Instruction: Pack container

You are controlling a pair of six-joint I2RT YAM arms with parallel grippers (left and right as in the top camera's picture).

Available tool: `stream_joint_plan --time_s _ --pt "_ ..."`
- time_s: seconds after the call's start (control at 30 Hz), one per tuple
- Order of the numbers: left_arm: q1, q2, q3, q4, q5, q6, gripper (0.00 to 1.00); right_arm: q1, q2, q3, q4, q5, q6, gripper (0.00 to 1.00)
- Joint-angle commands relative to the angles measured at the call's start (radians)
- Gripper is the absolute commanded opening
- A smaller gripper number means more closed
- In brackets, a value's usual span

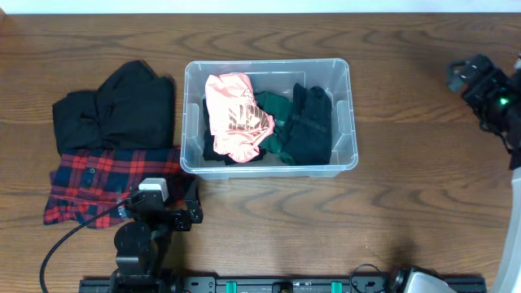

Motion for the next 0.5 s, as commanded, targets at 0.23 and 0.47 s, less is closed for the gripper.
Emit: stream_joint_plan --time_s 0.23,0.47 --pt "0.005 0.058 0.069 -0.025 0.021 -0.2 0.98 -0.008 -0.002 -0.004 -0.019 -0.004 -0.007 0.99" --pt "0.005 0.47 0.525 -0.235 -0.22 -0.206 0.98 -0.008 -0.002 -0.004 -0.018 -0.004 -0.007 0.99"
